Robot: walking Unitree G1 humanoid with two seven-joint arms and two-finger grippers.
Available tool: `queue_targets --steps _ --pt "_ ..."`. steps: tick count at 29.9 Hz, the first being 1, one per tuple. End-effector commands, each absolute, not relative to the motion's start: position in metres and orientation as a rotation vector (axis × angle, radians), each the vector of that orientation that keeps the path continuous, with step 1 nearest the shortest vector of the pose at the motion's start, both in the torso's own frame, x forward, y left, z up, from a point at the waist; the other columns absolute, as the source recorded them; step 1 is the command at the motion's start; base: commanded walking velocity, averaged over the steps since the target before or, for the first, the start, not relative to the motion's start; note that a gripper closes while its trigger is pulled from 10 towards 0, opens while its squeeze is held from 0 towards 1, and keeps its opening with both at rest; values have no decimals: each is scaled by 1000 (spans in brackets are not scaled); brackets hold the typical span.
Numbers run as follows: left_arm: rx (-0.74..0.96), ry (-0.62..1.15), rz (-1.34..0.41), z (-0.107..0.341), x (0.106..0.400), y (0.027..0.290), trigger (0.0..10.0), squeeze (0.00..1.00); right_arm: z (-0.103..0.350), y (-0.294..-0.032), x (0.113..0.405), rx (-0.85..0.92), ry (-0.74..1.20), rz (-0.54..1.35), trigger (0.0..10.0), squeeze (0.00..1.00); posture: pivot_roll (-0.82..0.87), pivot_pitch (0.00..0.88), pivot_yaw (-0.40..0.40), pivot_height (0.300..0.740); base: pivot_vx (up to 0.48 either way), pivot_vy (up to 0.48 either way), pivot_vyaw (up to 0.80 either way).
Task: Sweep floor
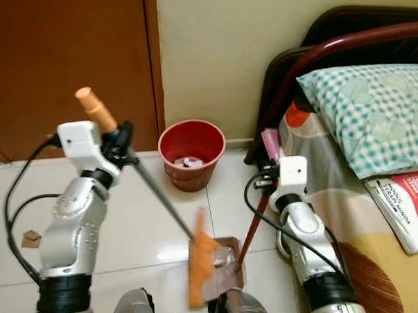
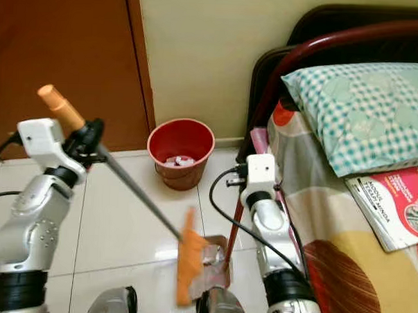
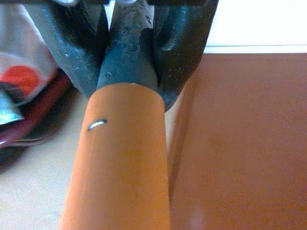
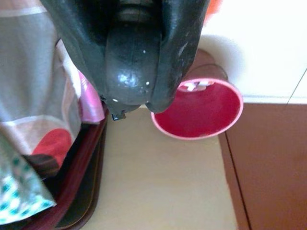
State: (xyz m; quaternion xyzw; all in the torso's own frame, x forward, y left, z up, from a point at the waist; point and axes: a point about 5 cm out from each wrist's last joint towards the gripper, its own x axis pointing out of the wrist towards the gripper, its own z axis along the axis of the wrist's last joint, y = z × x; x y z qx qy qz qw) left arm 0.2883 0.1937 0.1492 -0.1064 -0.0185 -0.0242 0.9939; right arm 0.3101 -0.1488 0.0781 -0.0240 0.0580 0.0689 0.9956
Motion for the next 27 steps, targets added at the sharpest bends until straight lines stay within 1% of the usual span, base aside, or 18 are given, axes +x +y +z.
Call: queue_targets --steps 1,3,7,10,14,17,19,27 --pt "-174 -101 -6 161 284 208 10000 0 76 -161 306 -54 131 100 10000 0 68 142 -67 740 0 0 0" --pt "-150 -90 17 159 280 217 10000 0 75 -171 302 -58 134 73 10000 0 66 137 -70 740 0 0 0" --pt "-106 -56 13 148 275 221 10000 0 77 -177 299 -36 116 52 10000 0 65 133 -69 740 0 0 0" --pt "-22 0 -4 129 267 222 10000 0 88 -180 299 39 54 25 10000 0 66 126 -65 740 0 0 0" --pt "44 51 12 111 257 222 10000 0 104 -178 300 85 -10 17 10000 0 62 109 -58 740 0 0 0" --pt "143 56 14 104 254 220 10000 0 113 -177 301 117 -37 9 10000 0 60 102 -56 740 0 0 0" --pt "208 46 76 101 254 223 10000 0 123 -173 304 153 -67 10 10000 0 60 93 -54 740 0 0 0" --pt "285 31 39 94 252 217 10000 0 153 -158 318 231 -124 65 10000 0 58 83 -48 740 0 0 0"
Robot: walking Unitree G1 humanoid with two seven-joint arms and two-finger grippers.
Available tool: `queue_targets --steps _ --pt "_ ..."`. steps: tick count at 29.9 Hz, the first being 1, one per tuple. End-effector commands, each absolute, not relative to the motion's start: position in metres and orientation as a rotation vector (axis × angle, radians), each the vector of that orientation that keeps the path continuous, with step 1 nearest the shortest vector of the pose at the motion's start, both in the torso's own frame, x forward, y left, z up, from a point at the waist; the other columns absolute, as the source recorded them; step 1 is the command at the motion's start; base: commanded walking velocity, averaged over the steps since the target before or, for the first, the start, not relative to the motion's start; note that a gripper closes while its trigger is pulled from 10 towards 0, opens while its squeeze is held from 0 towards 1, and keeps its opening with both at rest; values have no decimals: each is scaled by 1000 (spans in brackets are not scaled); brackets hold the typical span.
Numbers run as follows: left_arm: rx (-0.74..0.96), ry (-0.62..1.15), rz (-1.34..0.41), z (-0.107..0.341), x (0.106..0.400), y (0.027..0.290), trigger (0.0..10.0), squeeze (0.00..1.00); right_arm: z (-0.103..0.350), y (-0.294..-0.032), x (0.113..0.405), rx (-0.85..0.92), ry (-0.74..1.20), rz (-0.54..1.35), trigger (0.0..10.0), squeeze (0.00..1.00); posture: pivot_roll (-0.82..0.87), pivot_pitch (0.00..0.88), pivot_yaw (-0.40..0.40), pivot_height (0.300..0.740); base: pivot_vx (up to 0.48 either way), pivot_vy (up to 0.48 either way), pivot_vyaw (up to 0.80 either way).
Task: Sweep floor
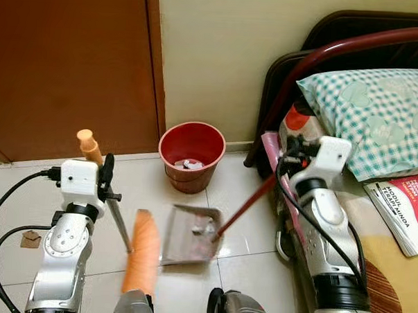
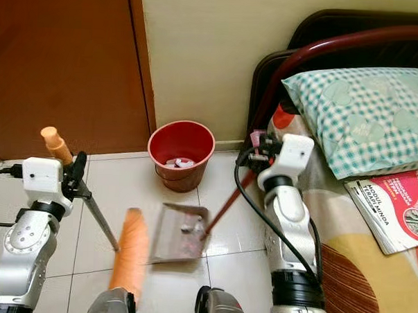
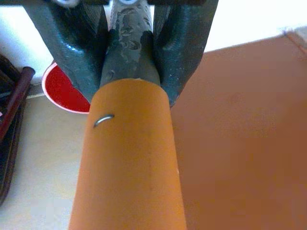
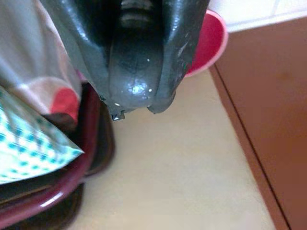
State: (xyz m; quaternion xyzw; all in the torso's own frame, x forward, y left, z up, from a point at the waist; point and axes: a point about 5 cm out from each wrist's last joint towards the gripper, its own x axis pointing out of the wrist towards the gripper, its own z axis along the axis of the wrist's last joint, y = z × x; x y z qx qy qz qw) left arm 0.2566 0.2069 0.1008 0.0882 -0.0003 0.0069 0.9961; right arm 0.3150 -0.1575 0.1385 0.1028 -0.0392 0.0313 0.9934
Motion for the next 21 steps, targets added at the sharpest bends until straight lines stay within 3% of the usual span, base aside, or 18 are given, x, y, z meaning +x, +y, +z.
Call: queue_targets --steps 1,16,21 --pt "283 37 40 92 251 217 10000 0 156 -156 321 236 -130 75 10000 0 58 83 -48 740 0 0 0" --pt "299 111 60 68 247 205 10000 0 253 -132 352 360 -326 217 10000 0 48 78 -53 740 0 0 0" --pt "298 104 64 68 250 202 10000 0 290 -132 353 254 -495 267 10000 0 44 79 -56 740 0 0 0"
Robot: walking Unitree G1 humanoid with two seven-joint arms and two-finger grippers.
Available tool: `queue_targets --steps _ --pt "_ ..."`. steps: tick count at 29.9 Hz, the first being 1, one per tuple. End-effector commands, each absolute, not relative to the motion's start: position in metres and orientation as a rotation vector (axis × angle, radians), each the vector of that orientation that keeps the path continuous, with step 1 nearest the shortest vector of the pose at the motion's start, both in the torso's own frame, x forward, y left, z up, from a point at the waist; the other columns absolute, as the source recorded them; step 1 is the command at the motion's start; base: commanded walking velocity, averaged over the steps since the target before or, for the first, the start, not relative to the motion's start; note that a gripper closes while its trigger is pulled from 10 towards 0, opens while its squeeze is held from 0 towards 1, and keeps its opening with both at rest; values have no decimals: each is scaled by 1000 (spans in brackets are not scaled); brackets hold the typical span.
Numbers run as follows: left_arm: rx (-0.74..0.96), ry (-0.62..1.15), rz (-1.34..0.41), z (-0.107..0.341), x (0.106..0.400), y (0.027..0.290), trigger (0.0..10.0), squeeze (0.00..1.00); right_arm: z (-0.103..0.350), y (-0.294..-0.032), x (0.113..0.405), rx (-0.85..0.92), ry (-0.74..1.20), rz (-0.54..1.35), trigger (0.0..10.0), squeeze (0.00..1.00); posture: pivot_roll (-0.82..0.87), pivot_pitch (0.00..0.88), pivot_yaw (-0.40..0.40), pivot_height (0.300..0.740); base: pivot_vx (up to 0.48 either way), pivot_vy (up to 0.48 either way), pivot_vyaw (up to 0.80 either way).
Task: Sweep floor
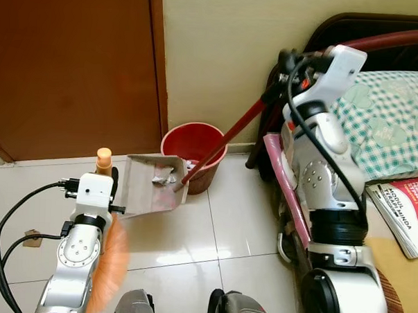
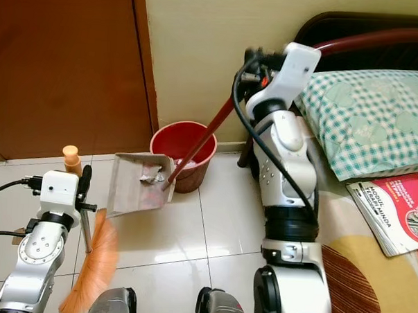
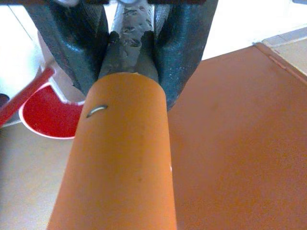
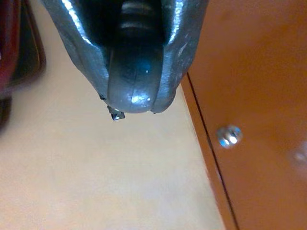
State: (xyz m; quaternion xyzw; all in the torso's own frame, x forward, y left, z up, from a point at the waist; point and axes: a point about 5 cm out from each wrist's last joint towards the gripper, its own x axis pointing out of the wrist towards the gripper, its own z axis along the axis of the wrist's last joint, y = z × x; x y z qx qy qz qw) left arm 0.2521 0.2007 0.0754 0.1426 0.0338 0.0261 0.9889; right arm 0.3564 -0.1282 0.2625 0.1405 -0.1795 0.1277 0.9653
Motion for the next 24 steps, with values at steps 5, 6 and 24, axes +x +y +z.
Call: queue_targets --steps 5,6,24 --pt "294 107 64 67 250 203 10000 0 304 -125 355 124 -584 286 10000 0 38 82 -57 740 0 0 0" --pt "292 105 64 67 250 202 10000 0 312 -118 355 79 -635 294 10000 0 42 83 -58 740 0 0 0" --pt "276 97 62 67 253 194 10000 0 276 -44 343 -317 -820 449 10000 0 58 90 -68 740 0 0 0"
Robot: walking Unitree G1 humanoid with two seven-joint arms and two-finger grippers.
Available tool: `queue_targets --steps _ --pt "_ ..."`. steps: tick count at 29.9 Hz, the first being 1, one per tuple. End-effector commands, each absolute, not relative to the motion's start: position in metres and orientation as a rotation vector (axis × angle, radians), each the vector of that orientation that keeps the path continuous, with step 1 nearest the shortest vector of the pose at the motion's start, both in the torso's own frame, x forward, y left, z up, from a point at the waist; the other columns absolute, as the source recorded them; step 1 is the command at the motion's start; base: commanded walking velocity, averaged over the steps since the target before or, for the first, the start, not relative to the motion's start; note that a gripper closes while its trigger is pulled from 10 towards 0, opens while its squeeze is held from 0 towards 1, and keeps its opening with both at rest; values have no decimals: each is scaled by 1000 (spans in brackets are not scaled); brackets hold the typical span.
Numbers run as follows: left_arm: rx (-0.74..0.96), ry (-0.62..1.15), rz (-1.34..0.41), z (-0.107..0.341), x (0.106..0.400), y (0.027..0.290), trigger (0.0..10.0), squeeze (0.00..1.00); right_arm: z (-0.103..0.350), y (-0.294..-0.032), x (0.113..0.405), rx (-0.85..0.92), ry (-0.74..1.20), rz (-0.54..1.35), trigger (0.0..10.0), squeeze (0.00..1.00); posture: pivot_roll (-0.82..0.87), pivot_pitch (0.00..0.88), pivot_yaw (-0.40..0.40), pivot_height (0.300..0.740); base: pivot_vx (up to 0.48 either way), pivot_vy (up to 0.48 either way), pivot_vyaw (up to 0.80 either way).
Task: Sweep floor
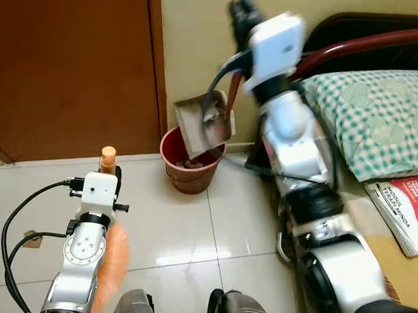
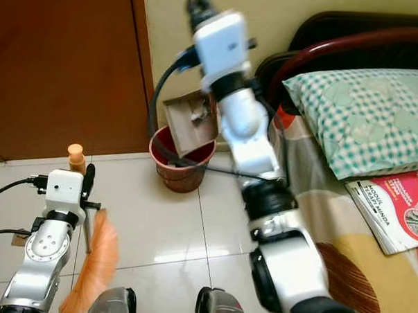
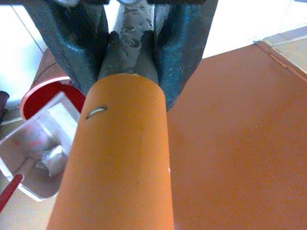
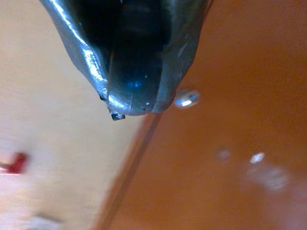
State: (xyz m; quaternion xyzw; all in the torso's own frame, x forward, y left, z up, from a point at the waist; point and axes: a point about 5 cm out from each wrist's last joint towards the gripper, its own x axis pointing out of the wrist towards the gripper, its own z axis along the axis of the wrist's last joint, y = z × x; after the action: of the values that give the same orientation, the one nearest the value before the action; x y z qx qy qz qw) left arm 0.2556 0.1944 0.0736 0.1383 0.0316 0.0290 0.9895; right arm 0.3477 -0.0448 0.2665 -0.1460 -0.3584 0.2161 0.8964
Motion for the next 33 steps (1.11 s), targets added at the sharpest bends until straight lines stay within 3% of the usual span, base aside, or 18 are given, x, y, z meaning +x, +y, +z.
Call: queue_targets --steps 1,9,15,20,25,33 --pt "276 96 63 67 253 194 10000 0 268 -40 341 -350 -814 478 10000 0 58 90 -70 740 0 0 0" --pt "273 93 63 67 255 193 10000 0 221 -16 320 -551 -823 704 10000 0 54 91 -69 740 0 0 0" --pt "274 90 58 68 258 192 10000 0 232 -17 319 -551 -896 653 10000 0 52 88 -68 740 0 0 0" --pt "276 88 62 68 259 192 10000 0 263 -24 325 -394 -937 540 10000 0 55 82 -69 740 0 0 0" --pt "278 86 69 69 261 193 10000 0 311 -25 324 -48 -937 455 10000 0 55 76 -69 740 0 0 0" --pt "287 83 72 69 263 195 10000 0 313 -25 326 242 -784 479 10000 0 54 68 -67 740 0 0 0"
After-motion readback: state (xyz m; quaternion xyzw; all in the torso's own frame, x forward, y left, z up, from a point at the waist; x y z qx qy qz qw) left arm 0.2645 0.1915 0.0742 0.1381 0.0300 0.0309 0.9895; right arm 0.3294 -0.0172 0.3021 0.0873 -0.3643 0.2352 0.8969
